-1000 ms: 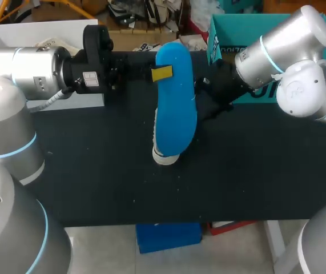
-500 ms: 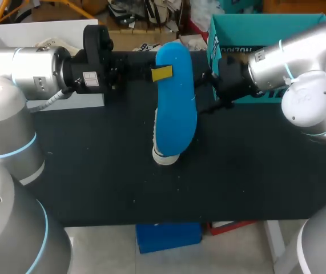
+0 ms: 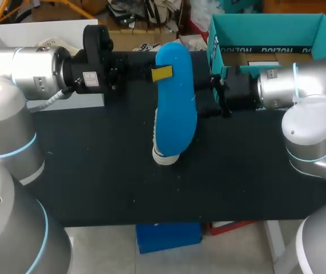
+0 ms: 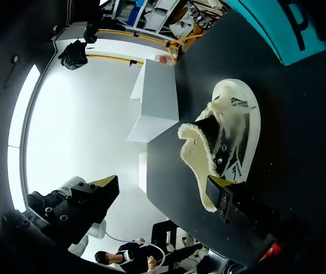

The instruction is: Take the shoe out of the shoebox, open the shoe tongue, remove and reinsert the insole, then place the shoe into the shoebox

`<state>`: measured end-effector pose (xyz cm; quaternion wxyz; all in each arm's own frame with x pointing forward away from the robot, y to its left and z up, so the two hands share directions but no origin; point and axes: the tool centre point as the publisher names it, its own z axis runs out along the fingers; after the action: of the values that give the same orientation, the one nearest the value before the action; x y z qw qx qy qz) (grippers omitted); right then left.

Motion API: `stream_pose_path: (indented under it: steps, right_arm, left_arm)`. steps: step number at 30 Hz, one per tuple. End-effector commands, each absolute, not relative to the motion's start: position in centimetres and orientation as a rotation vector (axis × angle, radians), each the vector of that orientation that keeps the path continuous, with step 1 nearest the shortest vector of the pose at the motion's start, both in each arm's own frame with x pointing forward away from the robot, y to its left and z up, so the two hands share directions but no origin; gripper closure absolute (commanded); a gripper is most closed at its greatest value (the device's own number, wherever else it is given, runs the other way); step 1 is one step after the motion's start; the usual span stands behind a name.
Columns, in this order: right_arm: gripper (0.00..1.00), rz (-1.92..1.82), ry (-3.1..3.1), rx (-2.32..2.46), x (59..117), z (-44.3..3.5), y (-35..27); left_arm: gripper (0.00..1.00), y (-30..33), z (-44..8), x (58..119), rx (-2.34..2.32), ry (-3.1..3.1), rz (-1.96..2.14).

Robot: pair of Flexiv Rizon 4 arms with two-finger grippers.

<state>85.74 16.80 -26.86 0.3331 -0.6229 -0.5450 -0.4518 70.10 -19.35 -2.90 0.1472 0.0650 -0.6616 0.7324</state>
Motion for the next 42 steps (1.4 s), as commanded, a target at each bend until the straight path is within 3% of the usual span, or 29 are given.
stream_pose_path:
  steps: [1, 18, 29, 35, 42]
  right_arm:
    - [0.0, -1.286, -1.343, -1.528, 85.4, -26.8, 16.8]
    - [0.0, -1.37, -1.352, -1.536, 86.1, -25.2, 16.2]
    - [0.0, -1.37, -1.352, -1.536, 86.1, -25.2, 16.2]
    - [0.0, -1.37, -1.352, -1.536, 86.1, -25.2, 16.2]
    - [0.0, -1.37, -1.352, -1.536, 86.1, -25.2, 16.2]
  left_arm:
    - [1.0, -19.5, -3.0, 70.1, 0.19, -1.904, 2.11]
    - [1.0, -19.5, -3.0, 70.1, 0.19, -1.904, 2.11]
    - [1.0, -21.1, -4.5, 69.9, -0.868, -2.352, 2.397]
    - [1.0, -20.9, -7.2, 69.1, -1.617, -2.383, 2.289]
    - [1.0, -20.8, -8.0, 68.9, -1.661, -2.352, 2.282]
